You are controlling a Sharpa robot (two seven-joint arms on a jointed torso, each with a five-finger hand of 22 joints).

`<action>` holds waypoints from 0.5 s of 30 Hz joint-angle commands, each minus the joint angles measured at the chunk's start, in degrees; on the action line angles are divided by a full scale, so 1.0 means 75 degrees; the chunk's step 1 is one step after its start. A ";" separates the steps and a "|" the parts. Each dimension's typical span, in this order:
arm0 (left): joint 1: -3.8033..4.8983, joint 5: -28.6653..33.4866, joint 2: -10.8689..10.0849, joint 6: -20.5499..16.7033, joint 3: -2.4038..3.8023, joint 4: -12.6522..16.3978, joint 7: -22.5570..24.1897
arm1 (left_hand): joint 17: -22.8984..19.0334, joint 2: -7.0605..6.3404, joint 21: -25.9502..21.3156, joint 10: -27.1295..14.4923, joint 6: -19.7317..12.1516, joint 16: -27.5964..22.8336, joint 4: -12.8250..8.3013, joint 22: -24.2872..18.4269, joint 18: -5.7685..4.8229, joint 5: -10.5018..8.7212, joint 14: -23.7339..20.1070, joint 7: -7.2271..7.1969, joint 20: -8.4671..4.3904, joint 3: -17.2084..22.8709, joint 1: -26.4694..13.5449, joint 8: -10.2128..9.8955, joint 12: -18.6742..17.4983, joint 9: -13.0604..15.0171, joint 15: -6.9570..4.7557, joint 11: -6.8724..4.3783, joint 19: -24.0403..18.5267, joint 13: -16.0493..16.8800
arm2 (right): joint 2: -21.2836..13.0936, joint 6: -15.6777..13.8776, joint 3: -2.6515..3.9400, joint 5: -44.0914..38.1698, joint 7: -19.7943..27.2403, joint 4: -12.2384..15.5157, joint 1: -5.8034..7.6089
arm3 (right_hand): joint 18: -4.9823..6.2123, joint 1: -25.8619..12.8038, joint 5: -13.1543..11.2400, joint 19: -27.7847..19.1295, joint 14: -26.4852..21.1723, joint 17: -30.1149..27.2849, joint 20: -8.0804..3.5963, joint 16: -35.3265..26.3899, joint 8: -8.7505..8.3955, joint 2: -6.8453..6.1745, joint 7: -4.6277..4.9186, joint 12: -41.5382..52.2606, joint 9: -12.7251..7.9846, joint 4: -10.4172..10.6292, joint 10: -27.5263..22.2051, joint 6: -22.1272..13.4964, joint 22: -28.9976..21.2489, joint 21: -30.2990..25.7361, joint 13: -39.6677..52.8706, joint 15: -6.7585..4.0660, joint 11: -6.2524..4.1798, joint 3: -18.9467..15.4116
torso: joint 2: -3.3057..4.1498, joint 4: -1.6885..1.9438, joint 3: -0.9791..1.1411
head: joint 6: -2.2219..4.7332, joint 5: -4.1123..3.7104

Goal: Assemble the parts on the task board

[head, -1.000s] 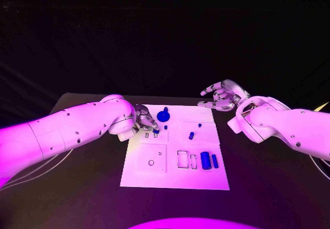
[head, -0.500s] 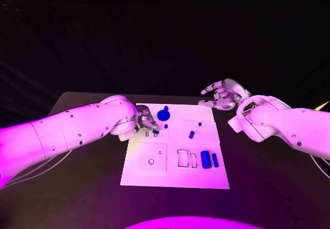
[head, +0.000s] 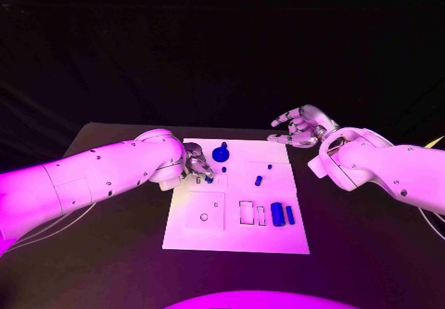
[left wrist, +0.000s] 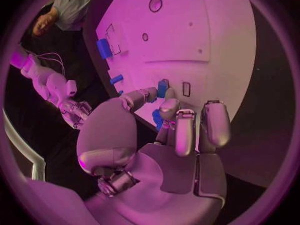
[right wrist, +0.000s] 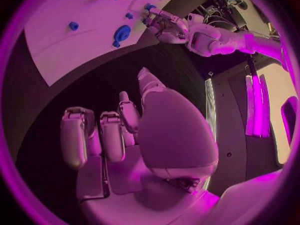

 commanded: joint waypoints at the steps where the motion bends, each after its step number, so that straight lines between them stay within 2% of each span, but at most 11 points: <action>1: -0.0001 -0.0128 0.0010 -0.0003 -0.0001 -0.0002 -0.0005 | 0.2059 0.0177 0.0115 0.0679 0.0708 0.0192 -0.0351 0.0146 -0.0096 0.0784 0.0854 -0.0311 -0.0030 0.1234 0.0118 0.0361 0.0125 0.0799 -0.0104 -0.0200 0.0204 0.0151 | -0.0002 0.0022 0.0002 -0.0006 0.0023 0.0004 -0.0003 | -0.0008 -0.0099 0.0067 0.0272 0.0609 0.1295 -0.0051 -0.0063 0.0146 0.0186 -0.0020 -0.0052 0.0042 0.0075 -0.0150 -0.0045 0.1439 -0.0105 -0.0026 -0.0074 -0.0004 0.0154 | 0.0000 0.0003 0.0001 | 0.0002 0.0002; 9: -0.0003 -0.0296 -0.0002 -0.0010 -0.0005 -0.0014 -0.0012 | 0.2058 0.0178 0.0115 0.0679 0.0709 0.0191 -0.0351 0.0147 -0.0096 0.0784 0.0854 -0.0311 -0.0031 0.1234 0.0118 0.0361 0.0124 0.0800 -0.0105 -0.0201 0.0205 0.0149 | -0.0002 0.0027 0.0002 -0.0006 0.0031 0.0002 -0.0004 | -0.0008 -0.0099 0.0067 0.0272 0.0609 0.1295 -0.0051 -0.0063 0.0146 0.0186 -0.0020 -0.0052 0.0042 0.0075 -0.0150 -0.0045 0.1439 -0.0105 -0.0026 -0.0074 -0.0004 0.0154 | -0.0002 0.0000 -0.0002 | -0.0009 0.0010; 15: -0.0003 -0.0316 -0.0015 0.0194 -0.0006 0.0003 -0.0029 | 0.2059 0.0187 0.0117 0.0685 0.0715 0.0192 -0.0351 0.0151 -0.0097 0.0784 0.0854 -0.0316 -0.0034 0.1236 0.0120 0.0361 0.0124 0.0804 -0.0109 -0.0206 0.0209 0.0151 | -0.0003 0.0052 0.0002 -0.0006 0.0028 0.0001 -0.0005 | -0.0008 -0.0099 0.0067 0.0272 0.0609 0.1295 -0.0051 -0.0063 0.0146 0.0186 -0.0020 -0.0052 0.0042 0.0075 -0.0150 -0.0045 0.1439 -0.0105 -0.0026 -0.0074 -0.0004 0.0154 | -0.0003 -0.0002 0.0001 | -0.0022 0.0014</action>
